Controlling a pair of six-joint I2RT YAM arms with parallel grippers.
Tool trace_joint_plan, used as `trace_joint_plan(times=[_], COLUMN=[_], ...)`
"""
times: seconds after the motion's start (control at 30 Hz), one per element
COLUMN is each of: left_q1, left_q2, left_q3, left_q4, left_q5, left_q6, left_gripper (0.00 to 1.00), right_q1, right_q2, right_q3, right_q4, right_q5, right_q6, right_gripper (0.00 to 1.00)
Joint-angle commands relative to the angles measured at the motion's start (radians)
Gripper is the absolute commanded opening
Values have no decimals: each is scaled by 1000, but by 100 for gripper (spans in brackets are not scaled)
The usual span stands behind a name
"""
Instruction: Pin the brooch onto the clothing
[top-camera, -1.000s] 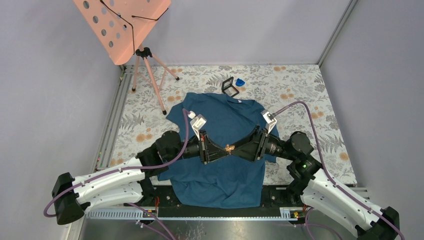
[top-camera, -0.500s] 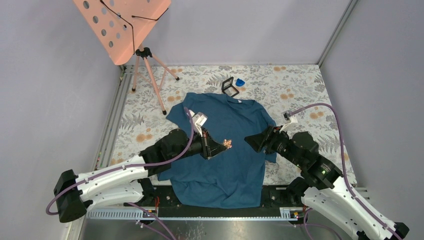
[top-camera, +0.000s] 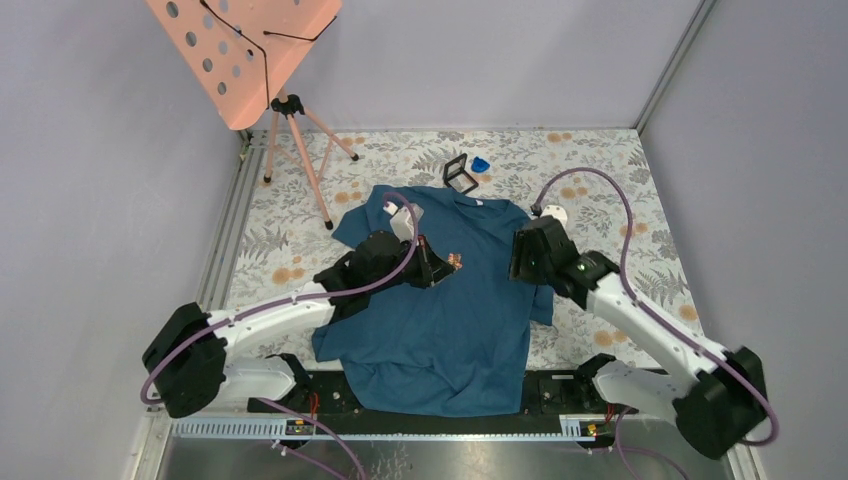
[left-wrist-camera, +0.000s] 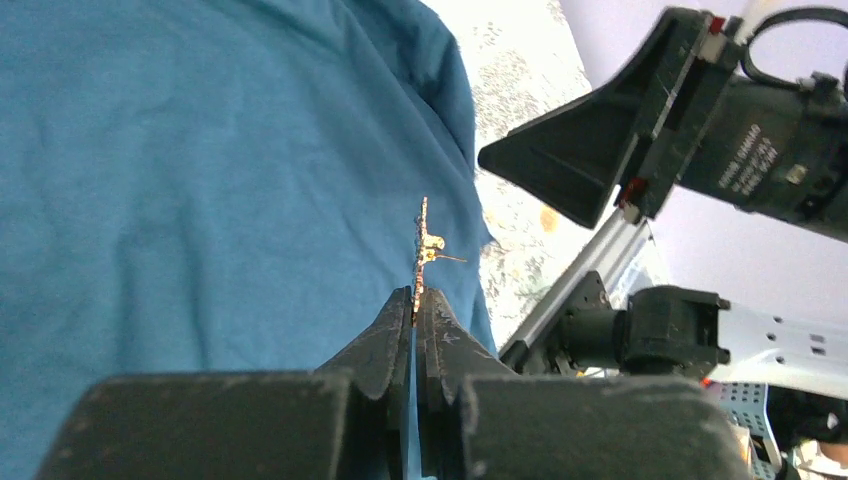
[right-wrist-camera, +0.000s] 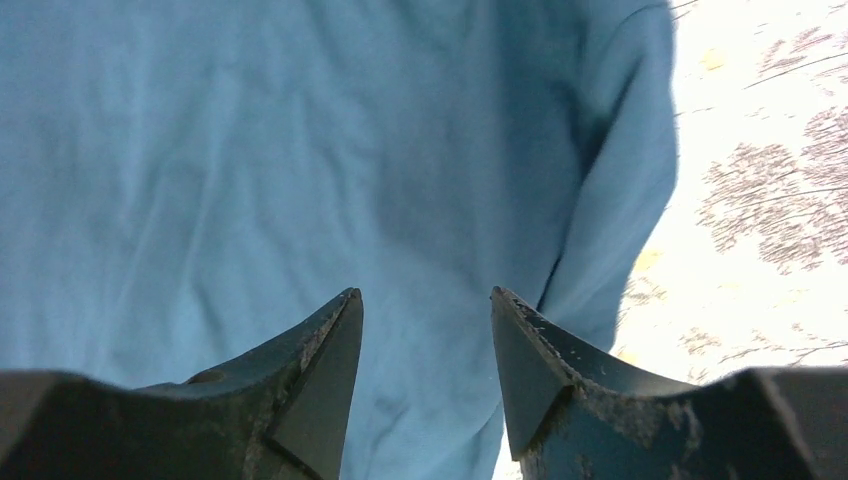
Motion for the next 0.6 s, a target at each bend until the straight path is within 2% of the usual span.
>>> trace_joint_plan(times=[0.0, 0.17, 0.27, 0.57], left_q1=[39, 58, 73, 91], left_q2=[53, 160, 227, 431], left_q3=[59, 116, 148, 254], left_q4=[111, 133, 168, 231], left_q5=[-17, -13, 13, 51], left_q6=[-4, 15, 6, 12], left_gripper=[0, 0, 0, 0], right_q1=[-123, -215, -241, -282], right_q2=[166, 393, 484, 617], right_q3=[82, 180, 228, 281], right_q4=[100, 155, 166, 186], right_q5=[-36, -148, -160, -162], right_q6=[-100, -138, -149, -166], right_gripper=[56, 47, 43, 36])
